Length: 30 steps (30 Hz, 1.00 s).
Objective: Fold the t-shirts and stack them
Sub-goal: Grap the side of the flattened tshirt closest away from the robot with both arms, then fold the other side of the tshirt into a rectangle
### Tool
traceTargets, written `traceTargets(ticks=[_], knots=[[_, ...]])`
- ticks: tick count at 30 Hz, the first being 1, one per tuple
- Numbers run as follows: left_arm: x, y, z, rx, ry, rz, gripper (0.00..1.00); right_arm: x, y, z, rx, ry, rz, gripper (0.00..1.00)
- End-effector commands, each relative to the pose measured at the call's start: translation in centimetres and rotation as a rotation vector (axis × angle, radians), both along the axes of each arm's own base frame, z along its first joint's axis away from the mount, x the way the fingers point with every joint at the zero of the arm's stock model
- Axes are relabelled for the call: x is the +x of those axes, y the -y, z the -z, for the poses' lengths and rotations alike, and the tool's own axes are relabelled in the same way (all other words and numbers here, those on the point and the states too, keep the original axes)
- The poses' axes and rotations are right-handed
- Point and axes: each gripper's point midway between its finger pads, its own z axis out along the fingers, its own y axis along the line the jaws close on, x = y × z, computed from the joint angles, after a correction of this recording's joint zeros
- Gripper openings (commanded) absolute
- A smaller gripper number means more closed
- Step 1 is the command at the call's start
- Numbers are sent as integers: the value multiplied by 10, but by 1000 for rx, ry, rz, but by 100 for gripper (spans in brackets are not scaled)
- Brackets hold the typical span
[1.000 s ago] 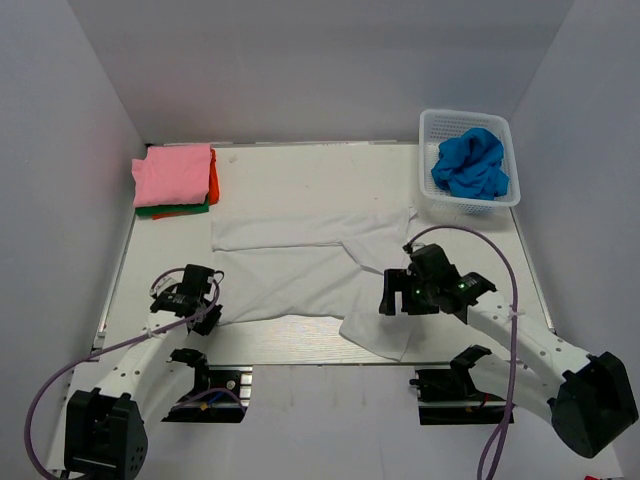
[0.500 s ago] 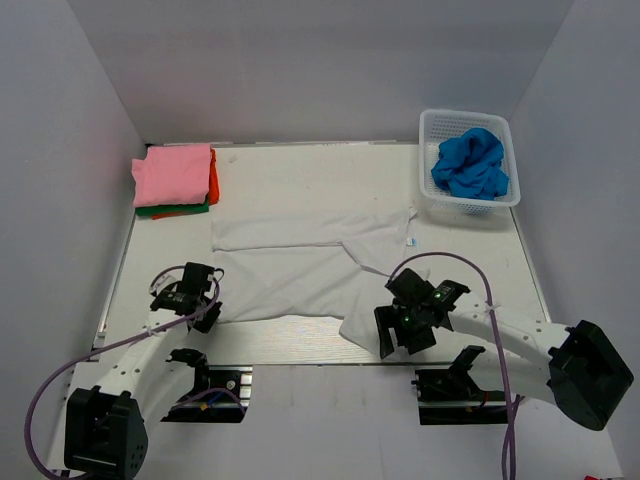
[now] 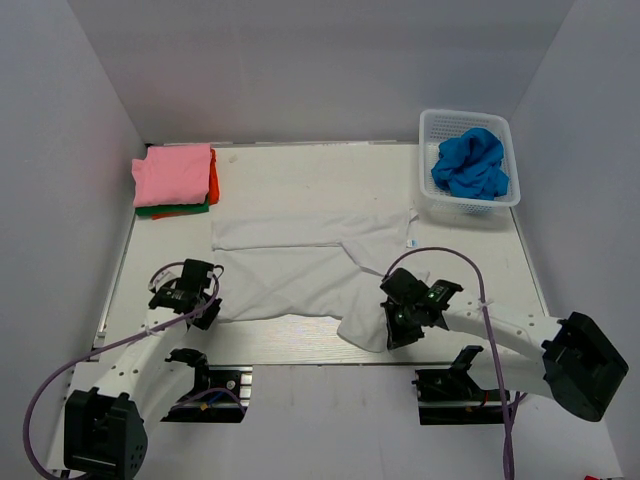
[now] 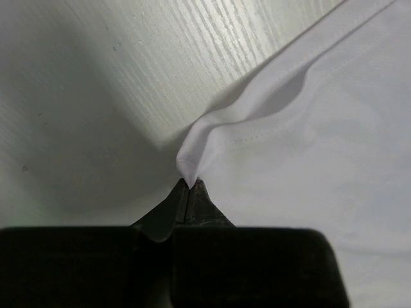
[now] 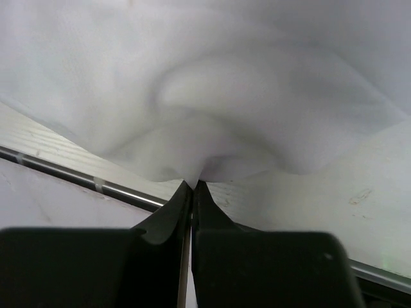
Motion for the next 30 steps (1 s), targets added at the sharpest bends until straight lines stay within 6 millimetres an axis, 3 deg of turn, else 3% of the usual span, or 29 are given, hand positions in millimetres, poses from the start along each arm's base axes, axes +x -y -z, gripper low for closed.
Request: traceTargets(ticks=[1,6,12,22,30], knots=[[11,0,-17,9,43,-9,0,28,-16,-21,53,127,27,0],[25,2,-33,8,85,10,0,83,-21,-64,40,342,94,0],[51,4,-52,20,96,27,0,138,-22,-96,62,486,187,0],[98,-4,-70,95,72,11,0,215,-1,-132,54,630,311,0],[138,-11,-70,121,54,1,0,268,8,-137,53,673,353,0]])
